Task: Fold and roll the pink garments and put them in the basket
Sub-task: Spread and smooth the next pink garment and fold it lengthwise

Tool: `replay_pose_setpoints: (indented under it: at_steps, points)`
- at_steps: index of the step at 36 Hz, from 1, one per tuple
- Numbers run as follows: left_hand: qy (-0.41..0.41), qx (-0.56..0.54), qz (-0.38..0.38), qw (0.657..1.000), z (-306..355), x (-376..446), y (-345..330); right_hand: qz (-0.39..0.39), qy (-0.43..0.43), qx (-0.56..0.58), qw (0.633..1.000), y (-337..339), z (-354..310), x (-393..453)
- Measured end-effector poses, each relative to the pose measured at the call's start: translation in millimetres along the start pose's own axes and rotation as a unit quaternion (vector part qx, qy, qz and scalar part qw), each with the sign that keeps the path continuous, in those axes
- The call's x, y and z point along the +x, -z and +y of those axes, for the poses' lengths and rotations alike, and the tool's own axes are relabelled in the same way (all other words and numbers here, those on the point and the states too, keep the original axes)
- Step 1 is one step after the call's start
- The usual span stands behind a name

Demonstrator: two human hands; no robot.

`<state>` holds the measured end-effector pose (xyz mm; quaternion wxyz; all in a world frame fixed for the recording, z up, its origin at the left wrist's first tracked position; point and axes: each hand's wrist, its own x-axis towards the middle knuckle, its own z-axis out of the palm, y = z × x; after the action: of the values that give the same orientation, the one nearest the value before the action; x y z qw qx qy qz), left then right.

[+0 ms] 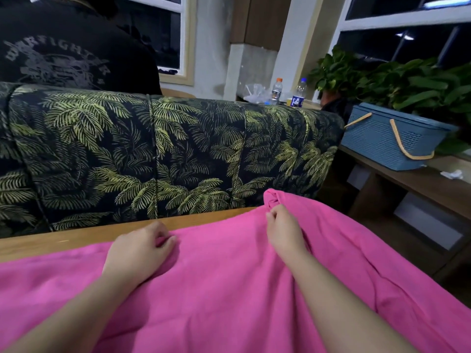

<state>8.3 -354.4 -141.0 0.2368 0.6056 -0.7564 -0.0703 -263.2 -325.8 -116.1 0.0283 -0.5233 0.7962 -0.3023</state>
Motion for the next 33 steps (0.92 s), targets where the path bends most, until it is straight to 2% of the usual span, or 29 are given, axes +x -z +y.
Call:
replay_pose_setpoints:
  at_steps: [3,8,12,14,19,25,28,33]
  points:
    - [-0.005,-0.036,0.013,0.999,-1.1,-1.0,0.9,0.008,-0.026,0.095,0.995,11.7,-7.2,4.6]
    - [0.007,-0.142,-0.015,0.990,-8.1,-4.8,11.8,-0.055,-0.010,0.115,0.992,33.7,-10.7,-1.8]
    - [-0.019,-0.036,-0.049,0.998,-7.6,-11.0,23.0,-0.178,-0.018,0.041,0.983,45.2,1.8,-25.2]
    - [-0.022,0.029,-0.052,0.998,-2.0,-14.7,31.3,-0.200,-0.008,0.011,0.980,47.6,7.8,-37.4]
    - [-0.035,0.056,-0.002,0.998,15.9,-17.3,60.1,-0.126,-0.008,0.024,0.992,69.4,2.9,-48.0]
    - [-0.005,-0.074,0.065,0.995,28.9,-7.9,87.5,-0.061,0.047,-0.006,0.997,113.4,-36.6,-20.7]
    - [0.009,-0.076,0.080,0.994,28.0,0.4,88.0,-0.064,0.040,-0.030,0.997,120.0,-50.5,-2.2]
    - [0.037,-0.067,0.061,0.995,19.5,14.7,67.4,-0.095,-0.003,-0.058,0.994,85.9,-36.5,19.2]
